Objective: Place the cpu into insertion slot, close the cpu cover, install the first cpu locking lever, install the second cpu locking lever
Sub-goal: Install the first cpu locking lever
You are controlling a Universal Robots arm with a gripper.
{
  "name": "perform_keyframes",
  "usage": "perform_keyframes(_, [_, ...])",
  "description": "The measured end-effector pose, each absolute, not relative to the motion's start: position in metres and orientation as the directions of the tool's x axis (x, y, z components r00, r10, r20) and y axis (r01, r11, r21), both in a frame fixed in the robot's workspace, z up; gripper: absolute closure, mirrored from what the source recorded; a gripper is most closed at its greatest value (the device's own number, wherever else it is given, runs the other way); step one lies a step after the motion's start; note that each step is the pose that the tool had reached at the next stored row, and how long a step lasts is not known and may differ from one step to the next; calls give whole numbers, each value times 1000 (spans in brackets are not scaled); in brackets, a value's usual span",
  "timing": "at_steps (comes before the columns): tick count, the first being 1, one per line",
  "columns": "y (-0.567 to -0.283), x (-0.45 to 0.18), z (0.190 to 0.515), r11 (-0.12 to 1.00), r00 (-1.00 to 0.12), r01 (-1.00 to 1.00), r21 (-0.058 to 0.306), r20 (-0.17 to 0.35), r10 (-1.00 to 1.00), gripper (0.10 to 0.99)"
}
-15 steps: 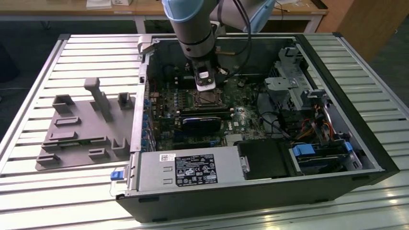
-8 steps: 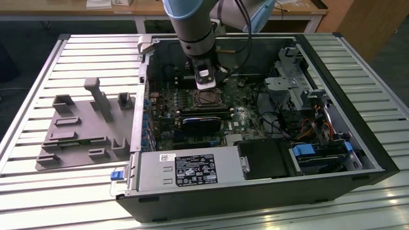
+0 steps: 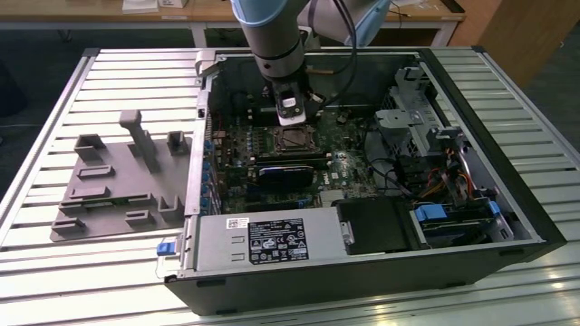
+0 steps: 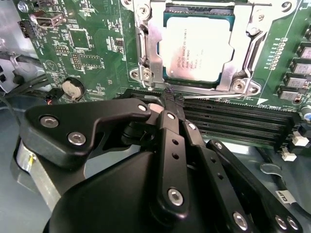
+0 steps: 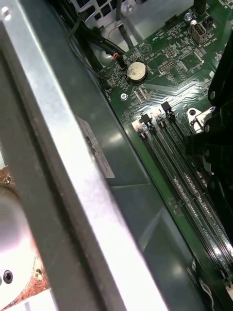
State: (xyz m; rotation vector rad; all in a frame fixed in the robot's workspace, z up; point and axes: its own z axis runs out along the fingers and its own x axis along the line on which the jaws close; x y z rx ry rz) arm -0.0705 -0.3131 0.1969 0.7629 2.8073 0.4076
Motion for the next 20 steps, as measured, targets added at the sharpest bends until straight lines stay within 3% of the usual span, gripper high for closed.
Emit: perform_keyframes(20, [-312,-71,191,828,-846,464,314,-122,520,984])
